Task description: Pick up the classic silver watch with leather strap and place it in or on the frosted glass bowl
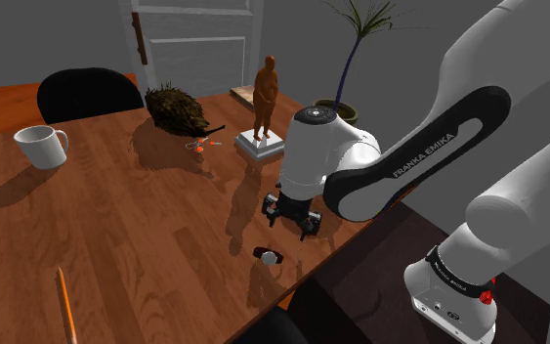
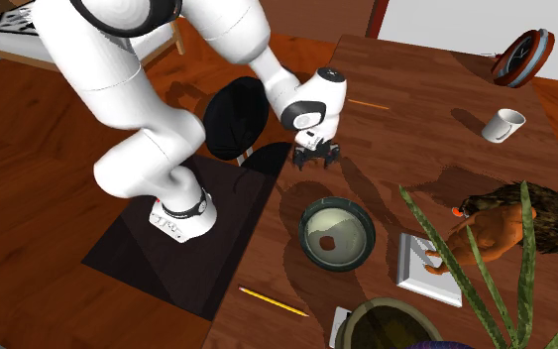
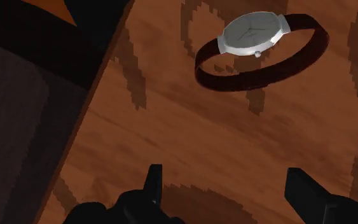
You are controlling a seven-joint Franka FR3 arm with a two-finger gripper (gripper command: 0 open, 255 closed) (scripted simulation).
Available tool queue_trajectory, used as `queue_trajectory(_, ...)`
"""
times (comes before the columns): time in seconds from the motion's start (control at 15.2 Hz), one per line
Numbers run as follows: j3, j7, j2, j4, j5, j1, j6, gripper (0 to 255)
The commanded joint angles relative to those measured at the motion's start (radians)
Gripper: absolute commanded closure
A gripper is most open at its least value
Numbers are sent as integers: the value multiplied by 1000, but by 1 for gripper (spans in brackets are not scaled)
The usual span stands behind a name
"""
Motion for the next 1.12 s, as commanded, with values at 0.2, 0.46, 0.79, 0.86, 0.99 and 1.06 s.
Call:
queue_trajectory(0.2,114,648,-29,50,116,5,-28,0)
queue_trajectory(0.46,164,1009,73,89,-45,-34,-5,0)
queue_trajectory(0.79,41,1187,212,92,-294,57,48,0)
queue_trajectory(0.86,23,1202,224,93,-315,72,54,0)
queue_trajectory(0.99,22,1201,224,93,-314,73,54,0)
queue_trajectory(1.06,21,1201,224,93,-314,74,54,0)
